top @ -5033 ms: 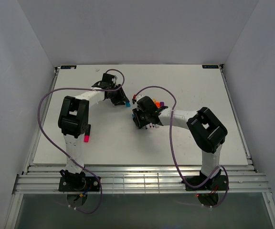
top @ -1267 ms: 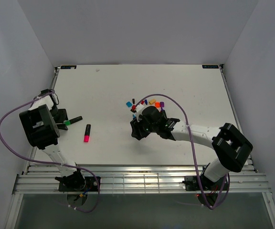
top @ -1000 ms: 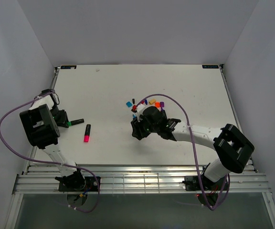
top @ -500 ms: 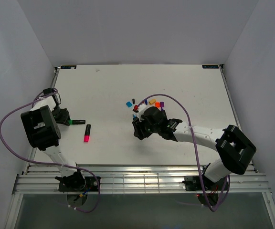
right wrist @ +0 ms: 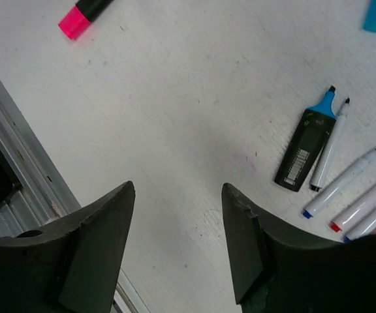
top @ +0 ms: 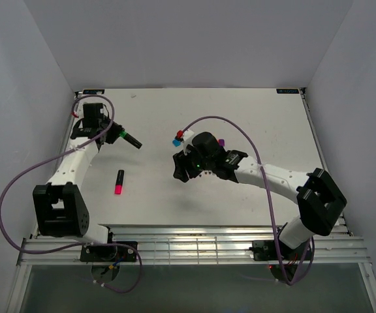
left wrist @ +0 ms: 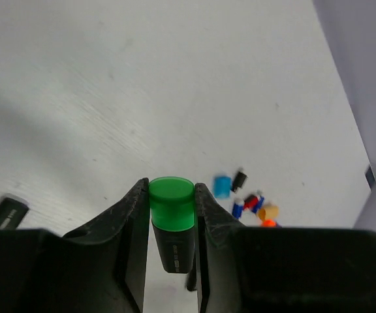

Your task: Open the pen caps

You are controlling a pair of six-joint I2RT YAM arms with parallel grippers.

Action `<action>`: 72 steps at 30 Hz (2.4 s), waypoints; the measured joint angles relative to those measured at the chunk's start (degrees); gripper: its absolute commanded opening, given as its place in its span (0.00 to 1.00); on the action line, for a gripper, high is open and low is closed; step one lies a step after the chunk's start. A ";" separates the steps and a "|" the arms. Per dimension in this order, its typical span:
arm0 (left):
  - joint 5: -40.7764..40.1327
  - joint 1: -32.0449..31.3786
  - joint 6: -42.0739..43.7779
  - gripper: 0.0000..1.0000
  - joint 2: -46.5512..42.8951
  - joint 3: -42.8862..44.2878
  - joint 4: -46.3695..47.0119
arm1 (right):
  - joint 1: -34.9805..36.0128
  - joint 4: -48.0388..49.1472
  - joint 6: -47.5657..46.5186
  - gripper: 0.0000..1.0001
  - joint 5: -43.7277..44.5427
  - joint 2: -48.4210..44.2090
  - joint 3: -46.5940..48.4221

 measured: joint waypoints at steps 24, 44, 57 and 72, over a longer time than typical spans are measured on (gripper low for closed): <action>42.03 -14.12 16.96 0.00 0.33 -6.08 23.21 | -11.13 4.24 3.65 0.78 -25.05 1.53 1.60; 37.94 -18.91 10.62 0.00 0.72 -5.33 18.45 | -8.83 11.56 5.62 0.18 -15.98 8.24 4.74; 32.15 -18.43 13.07 0.00 6.23 3.28 6.56 | 1.77 1.51 -1.49 0.08 22.75 12.39 11.50; 43.30 -14.25 10.62 0.00 9.35 3.21 2.86 | -6.05 16.96 -1.73 0.08 -5.49 7.52 -0.61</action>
